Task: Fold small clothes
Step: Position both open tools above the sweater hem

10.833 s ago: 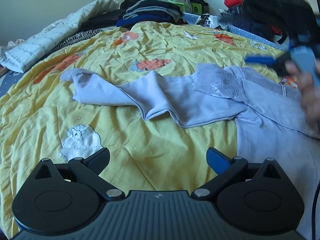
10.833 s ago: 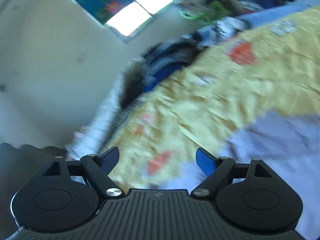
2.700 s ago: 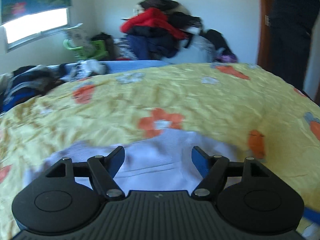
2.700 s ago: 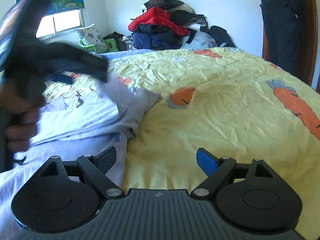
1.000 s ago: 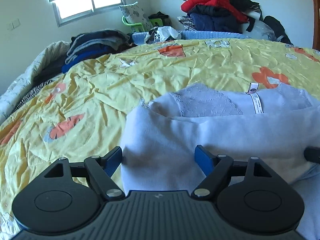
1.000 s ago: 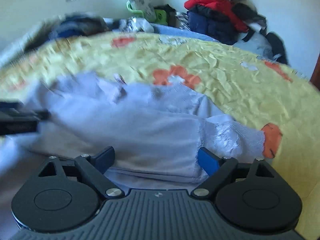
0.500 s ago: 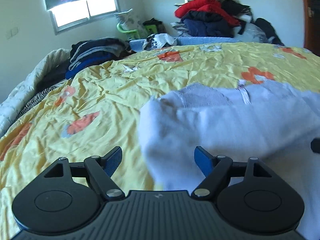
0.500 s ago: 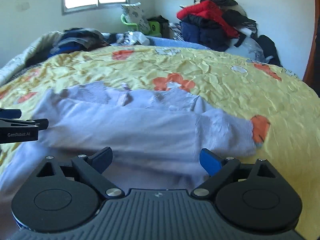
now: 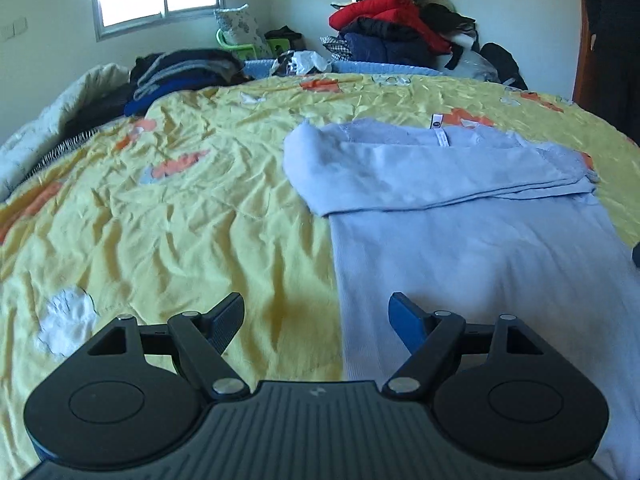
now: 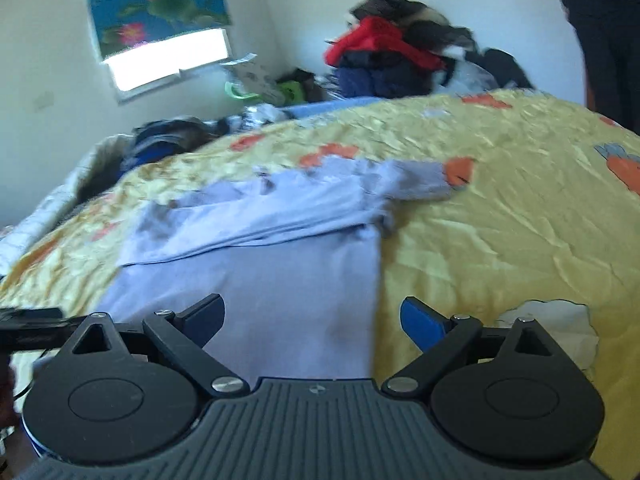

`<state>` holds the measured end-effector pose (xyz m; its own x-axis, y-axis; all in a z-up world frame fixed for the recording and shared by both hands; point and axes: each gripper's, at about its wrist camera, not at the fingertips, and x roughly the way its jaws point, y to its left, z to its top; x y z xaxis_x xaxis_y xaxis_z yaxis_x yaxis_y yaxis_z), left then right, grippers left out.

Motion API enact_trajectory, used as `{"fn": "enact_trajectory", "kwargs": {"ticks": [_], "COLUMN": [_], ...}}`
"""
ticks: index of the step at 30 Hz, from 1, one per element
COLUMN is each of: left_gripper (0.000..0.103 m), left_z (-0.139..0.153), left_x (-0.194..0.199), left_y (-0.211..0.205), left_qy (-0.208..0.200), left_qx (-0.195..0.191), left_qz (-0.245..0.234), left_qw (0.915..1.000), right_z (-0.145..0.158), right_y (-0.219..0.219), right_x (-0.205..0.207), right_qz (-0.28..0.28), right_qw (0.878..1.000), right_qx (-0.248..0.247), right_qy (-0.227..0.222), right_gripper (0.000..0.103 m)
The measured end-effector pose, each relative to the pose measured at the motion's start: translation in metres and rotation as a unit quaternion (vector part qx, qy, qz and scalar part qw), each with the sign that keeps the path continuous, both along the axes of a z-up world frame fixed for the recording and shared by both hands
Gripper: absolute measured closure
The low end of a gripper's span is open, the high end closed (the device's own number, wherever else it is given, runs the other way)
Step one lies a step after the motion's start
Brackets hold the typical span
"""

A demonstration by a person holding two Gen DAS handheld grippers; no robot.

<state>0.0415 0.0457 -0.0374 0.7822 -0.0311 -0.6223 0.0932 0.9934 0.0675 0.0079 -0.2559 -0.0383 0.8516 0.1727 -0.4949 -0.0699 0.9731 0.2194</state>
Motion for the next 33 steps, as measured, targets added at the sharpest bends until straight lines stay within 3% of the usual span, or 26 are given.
{"fn": "enact_trajectory", "kwargs": {"ticks": [2, 4, 6, 9, 15, 21, 23, 26, 30, 33], "left_gripper": [0.024, 0.024, 0.024, 0.024, 0.023, 0.023, 0.023, 0.023, 0.023, 0.023], "left_z": [0.002, -0.001, -0.005, -0.011, -0.014, 0.007, 0.006, -0.004, -0.003, 0.001], "left_x": [-0.003, -0.004, -0.008, -0.007, -0.014, -0.025, -0.025, -0.021, -0.034, -0.044], "left_y": [-0.006, -0.015, -0.022, -0.024, -0.011, 0.014, 0.017, 0.014, 0.022, 0.032], "left_qy": [-0.009, -0.011, -0.026, -0.026, -0.039, -0.056, -0.056, -0.019, 0.003, 0.014], "left_qx": [0.017, 0.058, 0.092, 0.098, 0.074, 0.040, 0.037, 0.038, -0.011, -0.035], "left_qz": [-0.006, -0.007, -0.016, -0.023, -0.005, 0.032, 0.026, 0.001, -0.044, -0.071], "left_qw": [0.9998, 0.9982, 0.9953, 0.9946, 0.9965, 0.9971, 0.9974, 0.9991, 0.9990, 0.9968], "right_z": [-0.001, -0.006, -0.008, -0.007, -0.009, -0.003, -0.001, -0.010, -0.008, 0.000], "right_y": [0.008, 0.016, 0.024, 0.027, 0.030, 0.028, 0.026, 0.024, 0.012, 0.005], "right_x": [-0.005, -0.010, -0.012, -0.014, -0.018, -0.020, -0.020, -0.018, -0.025, -0.034], "right_qz": [0.020, 0.034, 0.034, 0.032, 0.043, 0.025, 0.030, 0.035, 0.041, 0.034], "right_qw": [1.000, 0.999, 0.999, 0.999, 0.998, 0.998, 0.997, 0.997, 0.998, 0.999], "right_qx": [0.004, 0.006, -0.020, -0.037, -0.045, -0.061, -0.063, -0.066, -0.016, -0.028], "right_qy": [-0.005, -0.006, -0.010, -0.017, -0.014, -0.016, -0.012, 0.018, 0.033, 0.024], "right_gripper": [0.007, 0.007, 0.007, 0.007, 0.006, 0.006, 0.004, 0.004, 0.004, 0.004]}}
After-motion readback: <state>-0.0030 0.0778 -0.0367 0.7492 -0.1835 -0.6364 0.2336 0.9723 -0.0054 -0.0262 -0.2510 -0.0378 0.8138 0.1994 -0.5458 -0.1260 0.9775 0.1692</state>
